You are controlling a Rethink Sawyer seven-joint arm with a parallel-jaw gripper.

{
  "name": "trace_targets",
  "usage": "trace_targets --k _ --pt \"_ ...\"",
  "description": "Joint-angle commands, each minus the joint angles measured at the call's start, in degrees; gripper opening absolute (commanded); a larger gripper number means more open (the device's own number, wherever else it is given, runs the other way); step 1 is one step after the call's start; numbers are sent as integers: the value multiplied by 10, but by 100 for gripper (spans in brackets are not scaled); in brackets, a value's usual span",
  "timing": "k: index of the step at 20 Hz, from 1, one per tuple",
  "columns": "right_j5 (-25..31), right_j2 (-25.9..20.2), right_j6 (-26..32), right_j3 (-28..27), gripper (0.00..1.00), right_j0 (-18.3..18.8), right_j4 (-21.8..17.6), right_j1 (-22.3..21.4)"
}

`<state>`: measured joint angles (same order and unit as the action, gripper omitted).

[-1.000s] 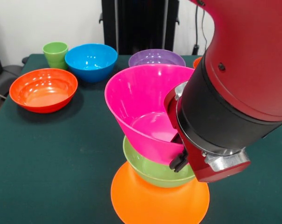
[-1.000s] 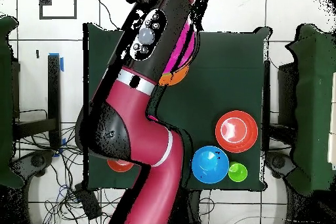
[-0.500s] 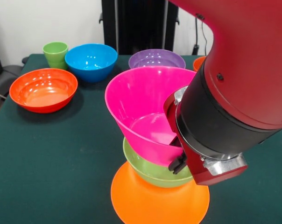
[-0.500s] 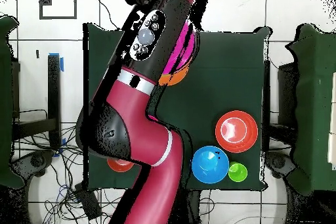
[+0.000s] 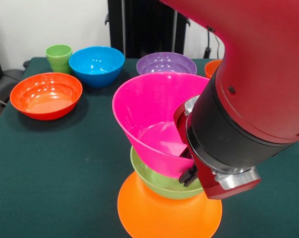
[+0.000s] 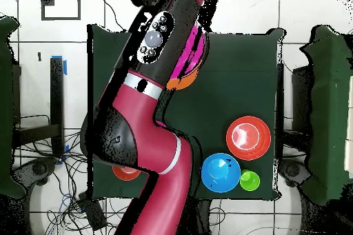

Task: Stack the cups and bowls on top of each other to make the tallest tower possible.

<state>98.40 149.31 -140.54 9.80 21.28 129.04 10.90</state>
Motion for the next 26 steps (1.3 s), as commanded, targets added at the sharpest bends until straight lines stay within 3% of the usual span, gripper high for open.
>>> trace_targets --k 1,26 --pt "-19 41 -115 -20 0 6 -1 -5" --pt "-55 18 -115 -16 0 0 -12 -2"
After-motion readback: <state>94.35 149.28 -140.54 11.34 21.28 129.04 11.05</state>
